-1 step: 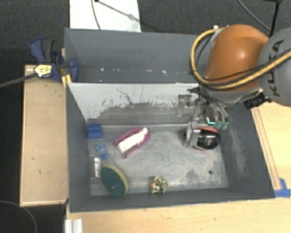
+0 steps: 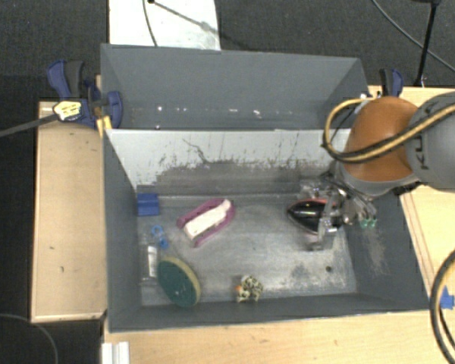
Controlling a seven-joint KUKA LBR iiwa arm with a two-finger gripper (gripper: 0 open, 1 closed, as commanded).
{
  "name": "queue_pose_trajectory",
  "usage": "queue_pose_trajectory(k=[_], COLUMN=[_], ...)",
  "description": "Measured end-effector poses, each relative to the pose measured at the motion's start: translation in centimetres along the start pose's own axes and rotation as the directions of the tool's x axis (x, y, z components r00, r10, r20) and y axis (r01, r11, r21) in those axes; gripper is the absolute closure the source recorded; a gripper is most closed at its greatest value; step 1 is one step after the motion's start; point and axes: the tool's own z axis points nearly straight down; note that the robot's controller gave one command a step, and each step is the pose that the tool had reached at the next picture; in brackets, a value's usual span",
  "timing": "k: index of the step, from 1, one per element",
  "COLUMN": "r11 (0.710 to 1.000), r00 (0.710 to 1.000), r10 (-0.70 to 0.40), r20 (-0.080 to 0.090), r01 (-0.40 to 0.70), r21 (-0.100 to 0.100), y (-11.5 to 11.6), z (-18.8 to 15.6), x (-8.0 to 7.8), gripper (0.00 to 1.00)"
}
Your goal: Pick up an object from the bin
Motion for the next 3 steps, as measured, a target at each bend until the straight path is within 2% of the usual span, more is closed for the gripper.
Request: queue_pose_trajectory(k=[1, 2, 3], r11=[0.991, 0.949, 0.899], r00=[0.991, 0.949, 0.899], r10=[0.135, 0.316, 0.438], r20=[0.011, 0.011, 0.004], r01=[-0.135, -0.316, -0.438], r21=[0.001, -0.001, -0.002], y=[-1.7, -2.3, -2.6], z=[-3.6, -3.5, -0.4], x=[0.3, 0.1, 0.0], gripper=[0.00, 0.00, 0.00])
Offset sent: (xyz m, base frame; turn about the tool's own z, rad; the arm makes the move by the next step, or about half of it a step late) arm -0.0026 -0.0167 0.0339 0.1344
